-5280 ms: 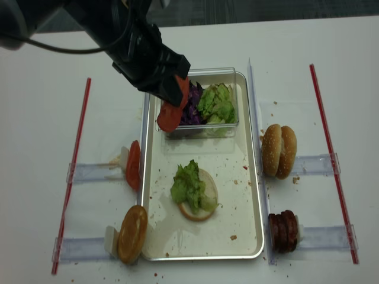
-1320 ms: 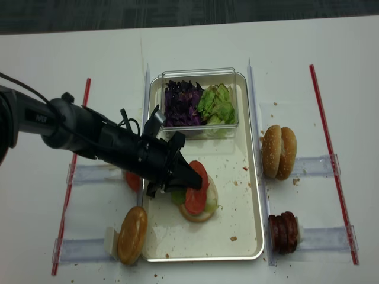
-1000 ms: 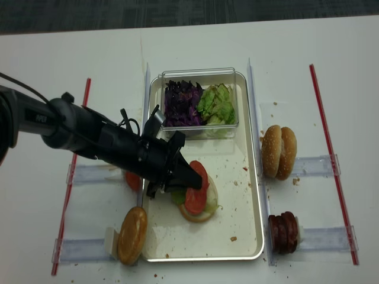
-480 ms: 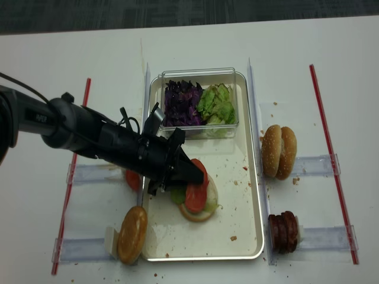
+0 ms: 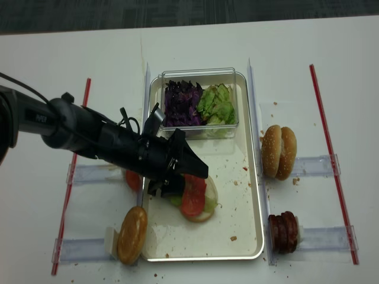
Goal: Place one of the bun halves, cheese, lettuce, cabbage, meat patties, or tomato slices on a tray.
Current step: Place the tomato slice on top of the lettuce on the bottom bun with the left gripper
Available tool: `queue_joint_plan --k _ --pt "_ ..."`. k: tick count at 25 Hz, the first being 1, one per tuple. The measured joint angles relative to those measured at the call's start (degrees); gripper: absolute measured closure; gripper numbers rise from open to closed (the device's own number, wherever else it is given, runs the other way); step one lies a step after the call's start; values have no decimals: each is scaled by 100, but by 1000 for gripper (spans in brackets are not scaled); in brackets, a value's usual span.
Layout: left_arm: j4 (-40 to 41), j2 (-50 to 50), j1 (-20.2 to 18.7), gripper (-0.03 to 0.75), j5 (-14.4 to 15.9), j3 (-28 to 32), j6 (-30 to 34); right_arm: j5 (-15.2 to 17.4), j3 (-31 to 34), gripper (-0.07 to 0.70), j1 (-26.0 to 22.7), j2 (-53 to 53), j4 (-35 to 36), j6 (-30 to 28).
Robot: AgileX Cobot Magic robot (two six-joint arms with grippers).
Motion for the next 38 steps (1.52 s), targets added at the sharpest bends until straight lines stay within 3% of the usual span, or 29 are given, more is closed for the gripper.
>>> queue_joint_plan --k 21,38 --pt "13 0 0 246 0 -11 -519 0 0 -53 0 0 0 0" --pt "1971 0 -121 246 33 -1105 -1739 0 0 -53 0 0 0 0"
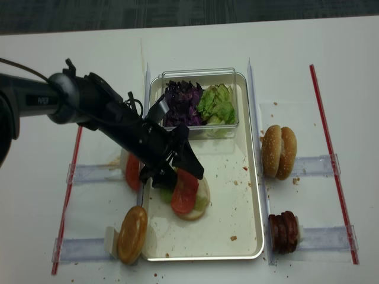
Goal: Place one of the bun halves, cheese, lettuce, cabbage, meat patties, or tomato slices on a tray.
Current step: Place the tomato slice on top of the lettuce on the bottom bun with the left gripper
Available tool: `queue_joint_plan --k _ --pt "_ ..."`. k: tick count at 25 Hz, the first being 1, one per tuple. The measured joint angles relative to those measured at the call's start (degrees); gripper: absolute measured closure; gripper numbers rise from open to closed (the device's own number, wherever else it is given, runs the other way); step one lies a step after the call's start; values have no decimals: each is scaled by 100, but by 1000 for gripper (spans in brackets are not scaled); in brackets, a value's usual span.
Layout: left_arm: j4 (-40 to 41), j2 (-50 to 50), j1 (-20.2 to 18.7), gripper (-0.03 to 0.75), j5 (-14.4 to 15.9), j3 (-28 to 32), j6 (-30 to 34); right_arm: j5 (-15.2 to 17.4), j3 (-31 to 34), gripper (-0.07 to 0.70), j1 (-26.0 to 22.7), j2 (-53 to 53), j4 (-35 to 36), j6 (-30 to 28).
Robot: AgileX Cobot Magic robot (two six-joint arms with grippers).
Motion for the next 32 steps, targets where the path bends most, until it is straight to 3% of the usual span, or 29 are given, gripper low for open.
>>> queue_joint_plan --k 13,21,32 --pt "1994 0 -746 285 98 -1235 -1234 0 0 -53 0 0 0 0" --pt "2771 -262 -789 295 159 -1798 -1692 0 0 -54 0 0 0 0" --pt "4096 -995 -789 295 249 -1923 -2373 0 0 -54 0 0 -9 0"
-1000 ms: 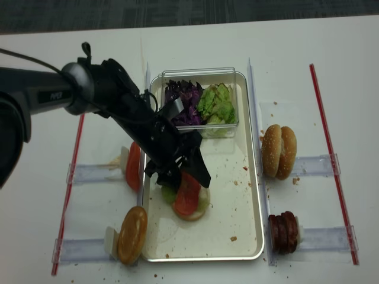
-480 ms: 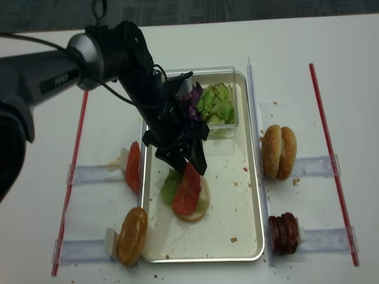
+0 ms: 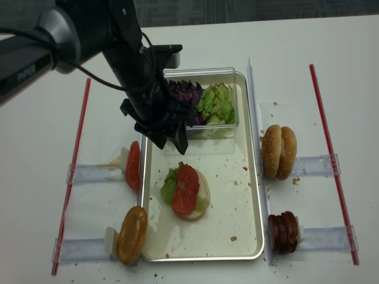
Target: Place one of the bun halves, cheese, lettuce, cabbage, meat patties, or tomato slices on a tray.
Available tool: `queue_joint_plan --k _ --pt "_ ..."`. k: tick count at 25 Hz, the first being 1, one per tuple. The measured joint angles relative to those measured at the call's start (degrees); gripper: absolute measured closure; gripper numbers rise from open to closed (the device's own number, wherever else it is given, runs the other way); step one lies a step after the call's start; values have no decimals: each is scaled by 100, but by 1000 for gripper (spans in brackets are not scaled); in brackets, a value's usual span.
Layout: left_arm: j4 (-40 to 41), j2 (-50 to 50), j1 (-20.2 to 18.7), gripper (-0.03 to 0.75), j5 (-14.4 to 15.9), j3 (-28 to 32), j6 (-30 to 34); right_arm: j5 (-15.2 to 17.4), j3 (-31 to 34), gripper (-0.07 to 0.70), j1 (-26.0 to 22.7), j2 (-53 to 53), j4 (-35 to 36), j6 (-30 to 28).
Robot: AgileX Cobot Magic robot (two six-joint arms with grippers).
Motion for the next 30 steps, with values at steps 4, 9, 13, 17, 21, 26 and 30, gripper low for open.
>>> queue_joint_plan --k 4,9,13,17,21,26,30 --pt "384 -300 -9 295 38 0 -37 0 0 -53 0 0 0 0" --pt "811 -420 -9 259 54 -5 -37 0 0 -53 0 0 0 0" --pt "891 -420 -9 167 54 -5 -37 0 0 -54 0 0 0 0" --pt "1061 -420 -9 83 66 -28 -37 0 0 -53 0 0 0 0" --pt "1365 -420 -9 64 66 -45 -37 0 0 -53 0 0 -4 0" --pt "1482 -420 -9 64 66 -45 135 0 0 -53 0 0 -13 -8" --pt "1778 -420 18 64 73 -45 169 0 0 -54 0 0 -13 -8"
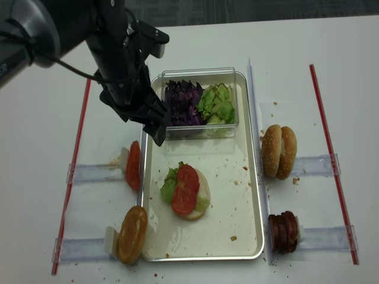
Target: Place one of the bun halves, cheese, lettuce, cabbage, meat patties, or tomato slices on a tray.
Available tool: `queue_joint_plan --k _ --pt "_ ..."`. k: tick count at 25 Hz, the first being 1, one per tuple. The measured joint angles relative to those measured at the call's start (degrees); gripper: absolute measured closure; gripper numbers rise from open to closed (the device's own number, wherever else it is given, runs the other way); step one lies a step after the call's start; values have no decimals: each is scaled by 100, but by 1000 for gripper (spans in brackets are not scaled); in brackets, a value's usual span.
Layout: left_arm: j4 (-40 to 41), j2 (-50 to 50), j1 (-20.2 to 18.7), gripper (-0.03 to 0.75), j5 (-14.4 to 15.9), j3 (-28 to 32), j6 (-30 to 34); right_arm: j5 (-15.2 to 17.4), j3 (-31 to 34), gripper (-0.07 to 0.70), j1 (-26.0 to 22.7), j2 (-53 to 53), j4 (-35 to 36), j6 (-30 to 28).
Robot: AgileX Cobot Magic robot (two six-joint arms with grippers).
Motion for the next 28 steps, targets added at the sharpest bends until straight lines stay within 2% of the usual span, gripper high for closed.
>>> queue_joint_plan --k 4,13,17,23,28 --pt "354 0 310 64 0 0 -143 0 0 -53 0 0 0 -13" --pt "502 0 1510 65 0 0 -215 0 0 -53 0 0 0 -13" --pt "542 0 1913 65 0 0 -240 0 0 -53 0 0 0 -13" --pt "556 -14 2088 74 0 0 -295 0 0 -54 0 0 0 -13" --pt "556 -367 2088 76 0 326 -296 0 0 -53 0 0 0 -13"
